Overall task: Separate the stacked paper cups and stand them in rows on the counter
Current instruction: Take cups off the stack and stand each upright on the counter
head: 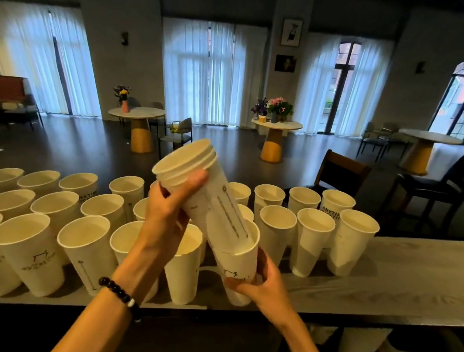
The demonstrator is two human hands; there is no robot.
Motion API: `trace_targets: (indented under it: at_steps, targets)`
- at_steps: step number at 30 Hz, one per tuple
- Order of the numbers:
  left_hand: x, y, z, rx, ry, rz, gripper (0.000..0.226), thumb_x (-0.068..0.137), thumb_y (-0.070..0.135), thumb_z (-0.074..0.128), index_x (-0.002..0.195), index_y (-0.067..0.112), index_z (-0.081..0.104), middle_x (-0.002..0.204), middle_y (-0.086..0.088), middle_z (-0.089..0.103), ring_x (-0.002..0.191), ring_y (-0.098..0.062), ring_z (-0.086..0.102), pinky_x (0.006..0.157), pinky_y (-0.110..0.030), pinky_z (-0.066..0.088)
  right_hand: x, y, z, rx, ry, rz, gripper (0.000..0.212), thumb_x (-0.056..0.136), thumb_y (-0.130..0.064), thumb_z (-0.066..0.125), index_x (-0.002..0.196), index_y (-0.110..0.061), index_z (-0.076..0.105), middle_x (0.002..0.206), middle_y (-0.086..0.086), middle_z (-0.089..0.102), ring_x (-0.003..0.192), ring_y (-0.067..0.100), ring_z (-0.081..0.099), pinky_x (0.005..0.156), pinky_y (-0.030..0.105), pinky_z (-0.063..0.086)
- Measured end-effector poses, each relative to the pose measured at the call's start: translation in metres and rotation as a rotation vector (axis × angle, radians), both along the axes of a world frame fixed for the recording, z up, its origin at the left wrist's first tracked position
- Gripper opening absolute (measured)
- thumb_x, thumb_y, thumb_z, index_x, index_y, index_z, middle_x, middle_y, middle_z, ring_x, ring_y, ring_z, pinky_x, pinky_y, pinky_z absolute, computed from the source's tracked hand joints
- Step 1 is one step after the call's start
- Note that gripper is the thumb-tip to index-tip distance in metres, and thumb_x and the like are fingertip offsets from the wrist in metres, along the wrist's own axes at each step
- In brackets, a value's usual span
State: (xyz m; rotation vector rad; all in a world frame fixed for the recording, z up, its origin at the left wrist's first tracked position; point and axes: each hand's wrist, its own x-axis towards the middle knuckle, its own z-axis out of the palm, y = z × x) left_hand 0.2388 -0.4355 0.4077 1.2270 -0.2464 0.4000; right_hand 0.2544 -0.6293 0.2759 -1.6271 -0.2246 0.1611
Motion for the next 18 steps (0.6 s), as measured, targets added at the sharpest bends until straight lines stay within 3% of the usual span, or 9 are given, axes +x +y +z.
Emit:
trace_targets:
  at_steps: [5,8,12,16,18]
  targets:
    - [0.005,0.022,0.016,-0.162,-0.054,0.023,0.084,0.051,0.058,0.089,0.122,0.024,0.061,0.111,-0.003,0.071,0.109,-0.019,0.067,0.093,-0.045,0.057,0.018,0.008,-0.036,0.038,0.071,-0.058,0.093,0.051,-0.032,0.093,0.125,-0.049,0.039,0.123,-0.024,0.054,0.122,0.007,0.051,0.102,0.036,0.047]
    - [0.007,0.031,0.014,-0.212,-0.039,0.048,0.082,0.051,0.058,0.089,0.121,0.026,0.063,0.115,-0.007,0.066,0.114,-0.024,0.062,0.099,-0.053,0.053,0.026,0.012,-0.048,0.04,0.098,-0.048,0.089,0.06,-0.017,0.091,0.127,-0.043,0.037,0.117,-0.026,0.053,0.112,0.001,0.052,0.093,0.025,0.047]
    - [0.007,0.034,0.011,-0.236,-0.018,0.058,0.075,0.049,0.059,0.089,0.113,0.028,0.067,0.105,-0.002,0.071,0.107,-0.02,0.066,0.095,-0.049,0.056,0.033,0.014,-0.052,-0.019,0.079,-0.055,0.092,0.055,-0.02,0.094,0.123,-0.046,0.039,0.119,-0.024,0.055,0.115,0.001,0.051,0.087,0.018,0.048]
    - [0.007,0.025,0.012,-0.229,-0.025,-0.003,0.081,0.05,0.057,0.089,0.119,0.024,0.064,0.104,-0.002,0.073,0.104,-0.019,0.069,0.084,-0.042,0.059,0.027,0.007,-0.048,-0.138,0.058,-0.046,0.096,0.054,-0.023,0.095,0.127,-0.042,0.037,0.112,-0.031,0.048,0.111,-0.005,0.044,0.095,0.022,0.043]
    - [0.008,0.013,0.012,-0.208,-0.012,-0.067,0.091,0.049,0.056,0.089,0.126,0.02,0.059,0.106,-0.003,0.074,0.103,-0.019,0.07,0.081,-0.039,0.058,0.025,-0.01,-0.047,-0.178,0.038,-0.041,0.091,0.053,-0.027,0.095,0.127,-0.041,0.044,0.119,-0.027,0.052,0.115,-0.004,0.046,0.103,0.029,0.04]
